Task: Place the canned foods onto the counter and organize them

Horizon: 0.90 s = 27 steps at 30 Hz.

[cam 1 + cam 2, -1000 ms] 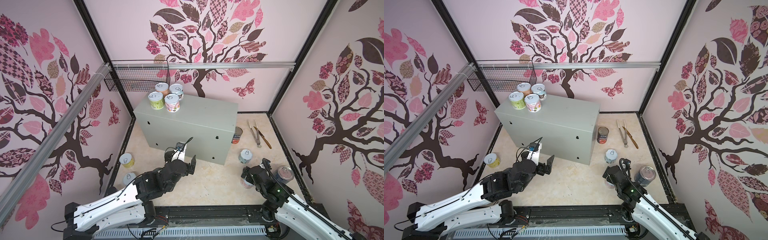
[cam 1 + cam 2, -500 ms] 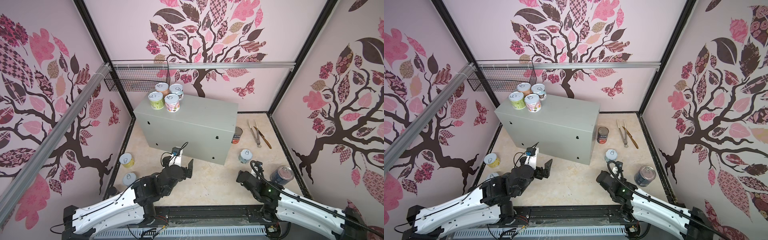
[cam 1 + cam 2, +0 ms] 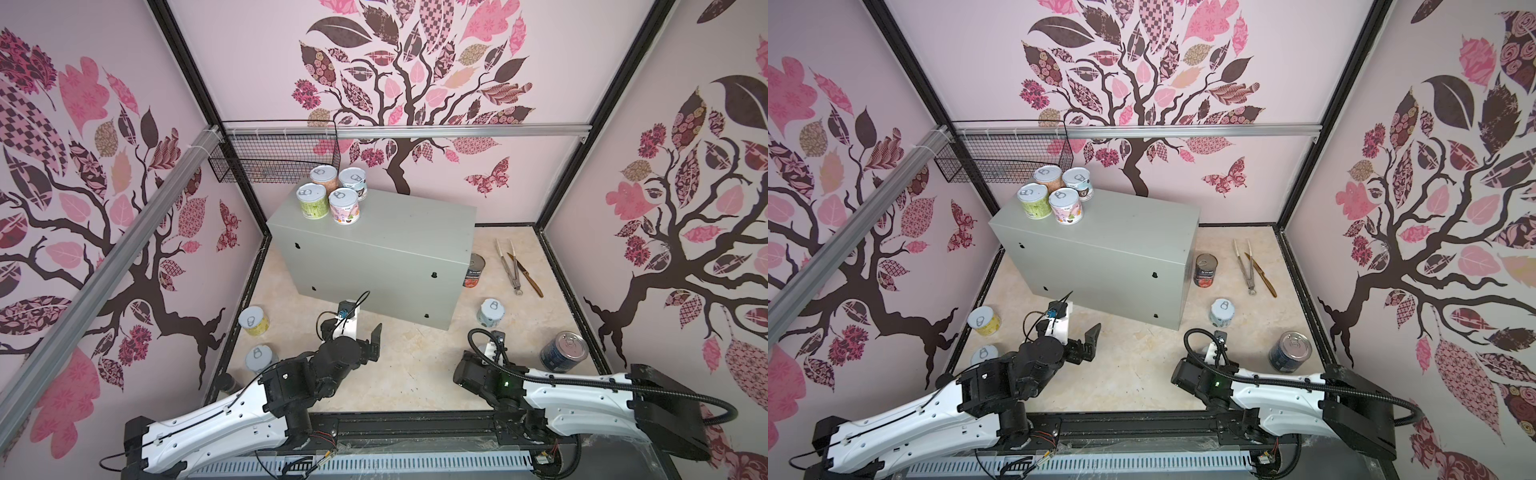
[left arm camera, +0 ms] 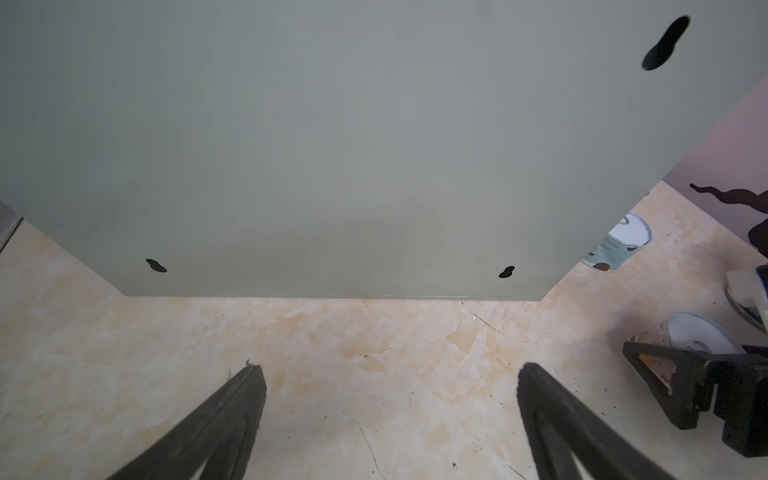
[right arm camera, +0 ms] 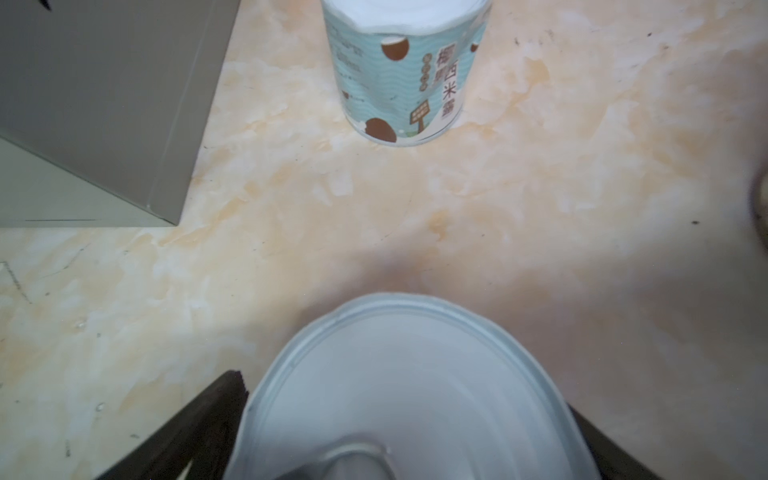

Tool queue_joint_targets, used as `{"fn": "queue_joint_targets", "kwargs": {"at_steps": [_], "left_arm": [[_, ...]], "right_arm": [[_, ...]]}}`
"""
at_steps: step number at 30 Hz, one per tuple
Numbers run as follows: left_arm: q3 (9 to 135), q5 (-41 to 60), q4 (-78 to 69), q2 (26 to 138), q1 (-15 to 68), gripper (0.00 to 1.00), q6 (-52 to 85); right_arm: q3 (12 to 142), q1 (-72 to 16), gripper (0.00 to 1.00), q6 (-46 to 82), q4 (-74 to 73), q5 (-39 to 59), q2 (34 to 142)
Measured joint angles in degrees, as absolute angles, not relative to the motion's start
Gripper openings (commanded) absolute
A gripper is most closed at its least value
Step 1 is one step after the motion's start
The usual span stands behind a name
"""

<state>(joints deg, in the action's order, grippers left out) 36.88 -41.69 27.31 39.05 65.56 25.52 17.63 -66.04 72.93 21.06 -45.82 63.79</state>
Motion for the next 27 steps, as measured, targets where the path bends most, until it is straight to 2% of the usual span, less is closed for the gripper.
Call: {"fn": "queue_joint_targets", "kwargs": {"at_steps": [13, 23, 27], "left_arm": [[36.5, -40.6, 26.8, 33.1, 65.6, 0.98, 25.8], [36.4, -38.2, 26.3, 37.7, 65.6, 0.98, 25.9], [36.4, -38.5, 26.2, 36.6, 65.7, 0.98, 25.9]], "right_arm": [[15.9, -74.8, 0.97, 79.4, 13.1, -54.8, 78.6], [14.5, -75.9, 0.82, 76.4, 6.7, -56.9, 80.1], [14.3, -76.0, 0.72, 73.4, 5.5, -56.1, 79.1]]}}
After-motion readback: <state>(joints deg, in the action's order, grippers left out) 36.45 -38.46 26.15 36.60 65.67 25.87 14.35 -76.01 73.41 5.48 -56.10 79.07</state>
